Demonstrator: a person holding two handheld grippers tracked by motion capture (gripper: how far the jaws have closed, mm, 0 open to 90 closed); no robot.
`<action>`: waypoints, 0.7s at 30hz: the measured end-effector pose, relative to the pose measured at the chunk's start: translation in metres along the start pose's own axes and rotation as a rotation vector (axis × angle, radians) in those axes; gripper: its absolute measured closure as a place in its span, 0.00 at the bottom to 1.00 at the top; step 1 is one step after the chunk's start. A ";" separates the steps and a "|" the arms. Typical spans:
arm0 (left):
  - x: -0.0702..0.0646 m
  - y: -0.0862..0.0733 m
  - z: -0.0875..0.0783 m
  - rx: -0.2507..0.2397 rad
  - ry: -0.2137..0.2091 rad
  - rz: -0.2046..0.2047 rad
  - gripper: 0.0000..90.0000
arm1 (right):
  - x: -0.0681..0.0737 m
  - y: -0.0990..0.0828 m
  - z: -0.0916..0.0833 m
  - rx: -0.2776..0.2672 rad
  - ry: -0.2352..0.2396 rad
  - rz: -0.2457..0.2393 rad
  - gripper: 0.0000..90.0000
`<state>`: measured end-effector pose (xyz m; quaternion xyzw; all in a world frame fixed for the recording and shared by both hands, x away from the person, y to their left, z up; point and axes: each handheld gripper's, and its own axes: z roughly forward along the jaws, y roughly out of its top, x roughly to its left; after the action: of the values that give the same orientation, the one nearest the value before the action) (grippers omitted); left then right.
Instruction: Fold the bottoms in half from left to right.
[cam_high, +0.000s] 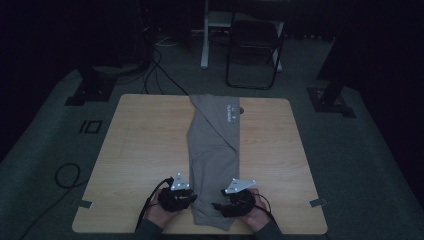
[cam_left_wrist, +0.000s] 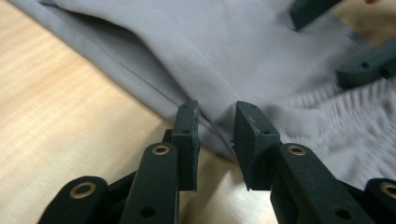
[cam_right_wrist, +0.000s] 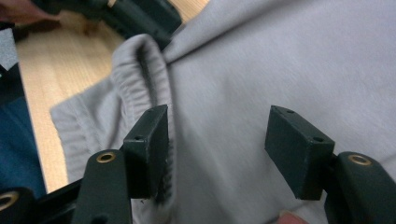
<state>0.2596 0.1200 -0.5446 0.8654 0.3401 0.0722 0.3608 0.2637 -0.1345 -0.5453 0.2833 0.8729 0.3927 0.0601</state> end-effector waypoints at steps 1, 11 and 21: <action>0.000 0.000 0.000 0.000 0.000 0.000 0.75 | 0.000 0.000 0.000 0.000 0.000 0.000 0.44; -0.012 -0.007 -0.002 0.015 -0.047 0.035 0.70 | -0.019 0.000 -0.018 -0.131 -0.061 0.114 0.44; -0.009 -0.002 -0.005 -0.022 -0.085 0.028 0.67 | -0.046 -0.002 -0.024 -0.117 -0.198 0.164 0.46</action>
<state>0.2499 0.1186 -0.5415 0.8684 0.3114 0.0444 0.3835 0.2938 -0.1763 -0.5354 0.3871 0.8121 0.4167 0.1301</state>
